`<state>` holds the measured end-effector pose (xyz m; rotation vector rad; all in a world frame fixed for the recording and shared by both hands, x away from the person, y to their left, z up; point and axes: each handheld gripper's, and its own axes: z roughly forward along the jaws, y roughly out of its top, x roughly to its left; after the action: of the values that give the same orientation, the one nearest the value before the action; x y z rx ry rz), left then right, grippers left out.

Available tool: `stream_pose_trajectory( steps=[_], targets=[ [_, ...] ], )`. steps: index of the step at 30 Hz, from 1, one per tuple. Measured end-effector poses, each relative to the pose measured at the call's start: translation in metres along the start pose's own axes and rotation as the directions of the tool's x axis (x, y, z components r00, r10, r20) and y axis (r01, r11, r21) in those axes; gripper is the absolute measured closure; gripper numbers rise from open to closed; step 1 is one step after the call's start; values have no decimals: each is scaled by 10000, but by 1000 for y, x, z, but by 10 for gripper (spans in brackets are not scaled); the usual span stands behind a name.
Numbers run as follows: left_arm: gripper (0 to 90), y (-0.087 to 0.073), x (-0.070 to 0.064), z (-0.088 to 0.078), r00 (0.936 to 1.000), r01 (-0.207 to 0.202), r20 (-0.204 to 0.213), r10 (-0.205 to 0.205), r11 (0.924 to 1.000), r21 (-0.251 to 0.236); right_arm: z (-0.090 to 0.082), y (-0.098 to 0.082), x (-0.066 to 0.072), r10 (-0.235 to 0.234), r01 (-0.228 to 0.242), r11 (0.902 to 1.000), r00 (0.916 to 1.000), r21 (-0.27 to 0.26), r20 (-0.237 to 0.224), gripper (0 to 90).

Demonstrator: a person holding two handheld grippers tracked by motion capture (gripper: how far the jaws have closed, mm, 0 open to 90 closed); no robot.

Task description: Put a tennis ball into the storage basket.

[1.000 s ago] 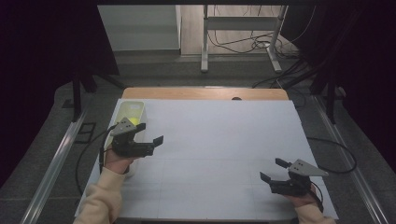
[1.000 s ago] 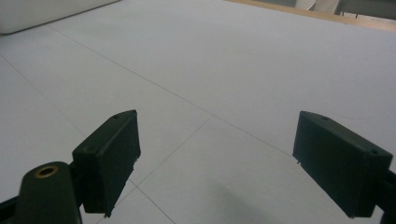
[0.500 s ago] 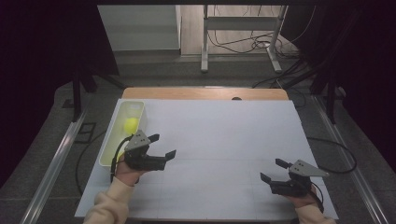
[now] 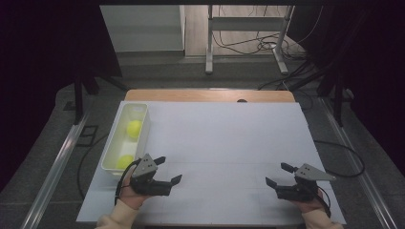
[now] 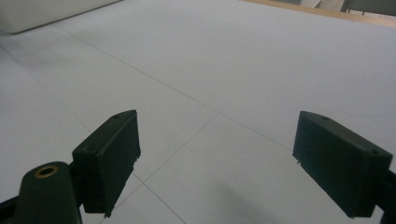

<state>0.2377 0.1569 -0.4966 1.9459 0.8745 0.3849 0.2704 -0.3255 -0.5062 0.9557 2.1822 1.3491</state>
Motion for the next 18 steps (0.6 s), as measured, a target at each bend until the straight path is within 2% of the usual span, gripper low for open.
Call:
stream_pose_trajectory(
  steps=[8, 13, 18],
  targets=[
    [131, -13, 3, -4, 9999, 103, -53, -103, 9999, -38, 1, 0, 1, 11, -10, 10000, 9996, 45, -278, 152],
    [131, -15, 7, -1, 9993, 387, -16, -387, 9993, -18, 2, 0, 1, -16, 18, 10000, 9993, 65, -366, 151],
    [131, -16, 7, 1, 9993, 365, -65, -365, 9993, 52, 2, -1, 2, -51, 55, 9999, 9993, 91, -383, 152]
  ],
)
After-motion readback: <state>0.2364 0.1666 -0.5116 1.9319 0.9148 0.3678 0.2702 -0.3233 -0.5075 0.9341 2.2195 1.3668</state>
